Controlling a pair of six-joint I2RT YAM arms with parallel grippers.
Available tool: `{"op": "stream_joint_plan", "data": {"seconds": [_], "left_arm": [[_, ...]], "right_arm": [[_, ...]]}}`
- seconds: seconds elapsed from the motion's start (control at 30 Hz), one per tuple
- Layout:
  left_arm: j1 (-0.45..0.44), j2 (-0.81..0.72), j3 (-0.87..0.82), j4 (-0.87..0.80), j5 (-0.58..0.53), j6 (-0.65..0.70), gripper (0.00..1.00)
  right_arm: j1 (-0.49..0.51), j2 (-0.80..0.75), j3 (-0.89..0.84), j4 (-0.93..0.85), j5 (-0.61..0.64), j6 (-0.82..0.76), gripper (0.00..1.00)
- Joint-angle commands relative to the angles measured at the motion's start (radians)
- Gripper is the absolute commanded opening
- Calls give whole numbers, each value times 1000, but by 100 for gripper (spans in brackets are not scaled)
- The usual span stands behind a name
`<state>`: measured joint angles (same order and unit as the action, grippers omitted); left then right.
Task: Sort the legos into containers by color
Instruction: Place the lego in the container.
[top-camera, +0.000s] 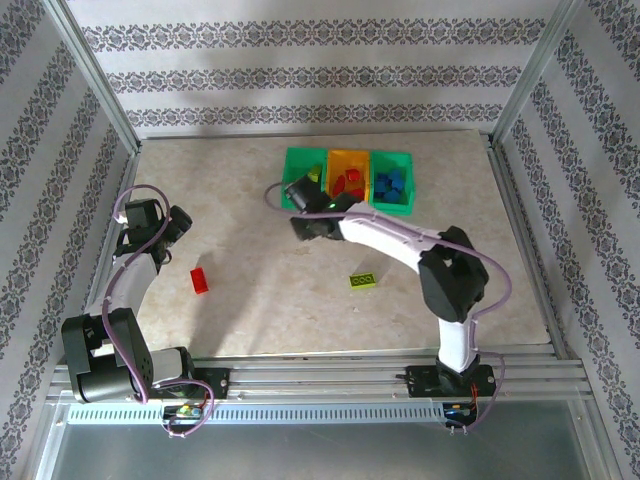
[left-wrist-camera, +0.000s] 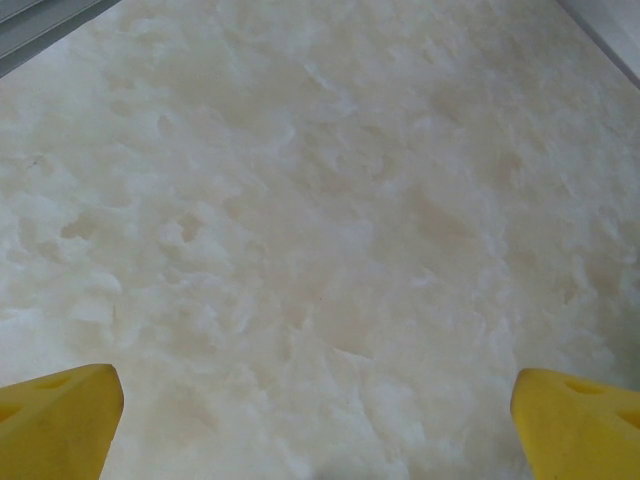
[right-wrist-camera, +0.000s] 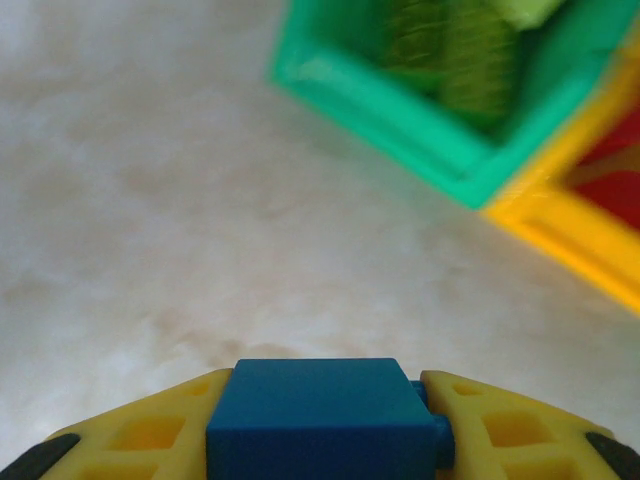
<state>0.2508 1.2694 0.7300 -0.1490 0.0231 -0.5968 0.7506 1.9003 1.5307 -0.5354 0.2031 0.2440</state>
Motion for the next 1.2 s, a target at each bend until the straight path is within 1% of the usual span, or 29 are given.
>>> {"op": "stream_joint_plan", "data": {"seconds": [0.0, 0.13, 0.23, 0.33, 0.43, 0.57, 0.9, 1.17], "left_arm": [[13, -15, -12, 6, 6, -3, 100], [14, -22, -14, 8, 15, -5, 100], [13, -26, -15, 12, 29, -9, 100], [13, -29, -21, 27, 62, -11, 100], [9, -27, -30, 59, 114, -26, 100], [-19, -24, -39, 96, 159, -43, 100], [-154, -26, -22, 127, 152, -18, 100], [-250, -7, -2, 111, 134, 3, 100]], "right_arm": [[-91, -64, -43, 10, 44, 42, 21], [-223, -108, -52, 11, 32, 63, 21], [-304, -111, -43, 12, 29, 84, 22], [-372, -89, -17, 8, 28, 95, 22], [-417, -49, 20, 2, 27, 94, 22], [-457, 16, 83, -9, 31, 85, 22], [-525, 164, 248, -38, 37, 54, 24], [-544, 257, 342, -59, 24, 48, 29]]}}
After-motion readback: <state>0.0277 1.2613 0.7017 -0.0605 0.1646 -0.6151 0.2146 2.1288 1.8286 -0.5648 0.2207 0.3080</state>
